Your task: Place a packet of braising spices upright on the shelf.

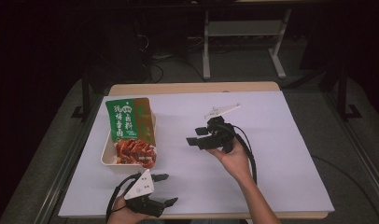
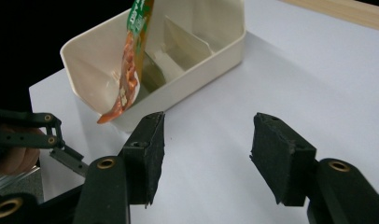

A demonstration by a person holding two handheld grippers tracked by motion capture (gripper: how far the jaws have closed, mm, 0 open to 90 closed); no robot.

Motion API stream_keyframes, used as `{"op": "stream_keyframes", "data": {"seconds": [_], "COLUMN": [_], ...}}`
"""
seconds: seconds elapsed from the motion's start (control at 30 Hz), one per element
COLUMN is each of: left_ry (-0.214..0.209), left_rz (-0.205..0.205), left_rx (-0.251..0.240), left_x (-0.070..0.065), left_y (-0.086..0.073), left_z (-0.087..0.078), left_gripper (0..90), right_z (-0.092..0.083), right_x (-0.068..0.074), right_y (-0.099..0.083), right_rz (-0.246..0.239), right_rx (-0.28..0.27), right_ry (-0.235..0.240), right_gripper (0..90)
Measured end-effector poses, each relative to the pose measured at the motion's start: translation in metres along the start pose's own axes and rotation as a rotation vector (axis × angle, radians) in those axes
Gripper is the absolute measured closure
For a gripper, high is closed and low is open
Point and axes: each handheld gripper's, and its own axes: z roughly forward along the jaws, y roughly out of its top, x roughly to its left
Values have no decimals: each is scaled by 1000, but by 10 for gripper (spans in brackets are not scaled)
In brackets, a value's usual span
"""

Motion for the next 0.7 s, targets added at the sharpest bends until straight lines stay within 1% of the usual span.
{"op": "stream_keyframes", "data": {"seconds": [0.13, 0.2, 0.27, 0.37, 0.4, 0.5, 0.6, 0.7], "left_ry": [1, 2, 5, 7, 9, 9, 8, 8], "left_rz": [-4, -5, -2, -10, -10, -15, -16, -21], "left_rx": [0, -1, 1, 0, 0, 0, 5, -2], "left_x": [0, 0, 1, 2, 3, 3, 3, 3], "left_y": [0, 0, 0, 0, 0, 0, -1, -1], "left_z": [0, 0, -1, -1, -1, -2, -1, -1], "left_gripper": [226, 225, 223, 222, 222, 221, 217, 215], "right_z": [-7, -9, -13, -18, -19, -24, -28, -33], "right_x": [-4, -5, -6, -7, -7, -9, -9, -10], "right_y": [-8, -11, -15, -22, -24, -31, -37, -44], "right_rz": [2, 12, 18, 19, 30, 24, 30, 33], "right_rx": [-2, 1, -4, -2, -4, 2, -3, 4], "right_ry": [-6, -13, -8, -14, -13, -19, -18, -24], "right_gripper": [424, 418, 417, 414, 414, 409, 401, 396]}}
